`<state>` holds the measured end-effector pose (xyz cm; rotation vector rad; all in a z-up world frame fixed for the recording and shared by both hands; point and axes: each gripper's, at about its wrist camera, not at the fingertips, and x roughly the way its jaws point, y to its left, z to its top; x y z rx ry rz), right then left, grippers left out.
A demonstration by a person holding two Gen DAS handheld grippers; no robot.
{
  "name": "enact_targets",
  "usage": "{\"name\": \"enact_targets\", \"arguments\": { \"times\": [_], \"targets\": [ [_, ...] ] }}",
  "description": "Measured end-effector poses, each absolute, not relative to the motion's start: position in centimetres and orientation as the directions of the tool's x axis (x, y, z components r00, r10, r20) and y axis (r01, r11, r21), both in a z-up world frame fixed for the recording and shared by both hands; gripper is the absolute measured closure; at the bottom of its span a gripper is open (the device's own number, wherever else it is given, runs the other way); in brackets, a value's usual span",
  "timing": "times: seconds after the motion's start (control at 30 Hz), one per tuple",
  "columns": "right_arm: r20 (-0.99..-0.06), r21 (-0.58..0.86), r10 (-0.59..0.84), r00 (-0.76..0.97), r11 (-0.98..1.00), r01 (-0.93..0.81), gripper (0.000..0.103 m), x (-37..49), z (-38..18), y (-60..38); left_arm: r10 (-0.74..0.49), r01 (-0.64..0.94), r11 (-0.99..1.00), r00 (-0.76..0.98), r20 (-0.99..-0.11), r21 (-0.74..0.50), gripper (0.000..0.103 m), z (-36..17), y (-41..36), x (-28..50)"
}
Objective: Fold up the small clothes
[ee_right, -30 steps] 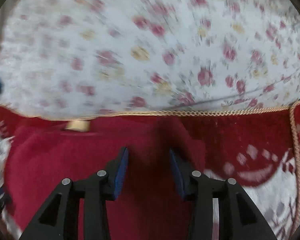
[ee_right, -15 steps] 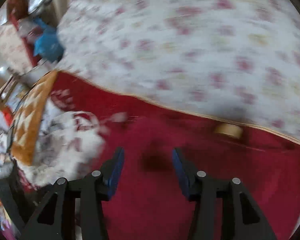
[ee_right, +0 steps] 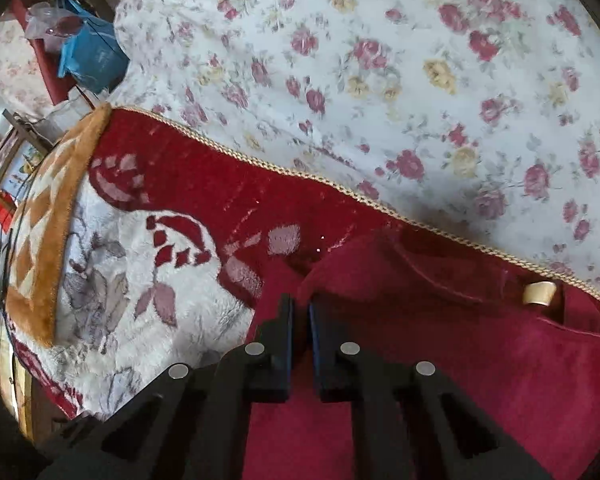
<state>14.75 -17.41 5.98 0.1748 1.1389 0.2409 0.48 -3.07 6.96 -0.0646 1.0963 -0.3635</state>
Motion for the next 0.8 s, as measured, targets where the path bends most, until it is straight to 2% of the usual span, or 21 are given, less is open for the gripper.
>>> {"name": "enact_targets", "arguments": {
  "times": [0.07,0.17,0.27,0.3,0.47,0.53,0.63,0.8],
  "targets": [
    [-0.879,0.277,0.292,0.377,0.956,-0.094,0.094,14.9,4.3,-17.2,-0.315,0.252,0.941,0.399,-0.861,-0.228,0.034,6.8,-3.2,0.6],
    [-0.850,0.348,0.349,0.396,0.934,-0.076,0.086,14.1,4.9,-18.6,-0.310,0.245,0.943,0.394,-0.865,-0.227,0.034,6.6,-3.0,0.8],
    [-0.817,0.381,0.385,0.430,0.919,-0.098,0.062,12.7,6.9,-20.2,-0.313,0.245,0.942,0.391,-0.865,-0.230,0.034,6.5,-2.8,0.8],
    [-0.815,0.356,0.361,0.453,0.929,-0.101,0.060,12.1,7.6,-20.5,-0.313,0.246,0.942,0.392,-0.865,-0.229,0.034,6.5,-2.8,0.8],
    [-0.851,0.245,0.223,0.476,0.969,-0.017,0.060,12.2,6.1,-21.3,-0.305,0.242,0.944,0.389,-0.869,-0.223,0.033,6.3,-2.8,0.8],
    [-0.862,0.258,0.234,0.449,0.966,-0.007,0.061,13.2,4.2,-20.9,-0.299,0.243,0.946,0.391,-0.870,-0.215,0.032,6.3,-2.9,0.8],
    [-0.862,0.178,0.171,0.477,0.984,-0.031,0.061,14.0,3.4,-19.7,-0.292,0.243,0.947,0.393,-0.872,-0.208,0.032,6.3,-3.0,1.0],
    [-0.826,0.277,0.263,0.499,0.960,-0.048,0.061,10.8,6.0,-23.8,-0.299,0.243,0.946,0.386,-0.873,-0.216,0.032,6.3,-3.4,1.2]
  ]
}}
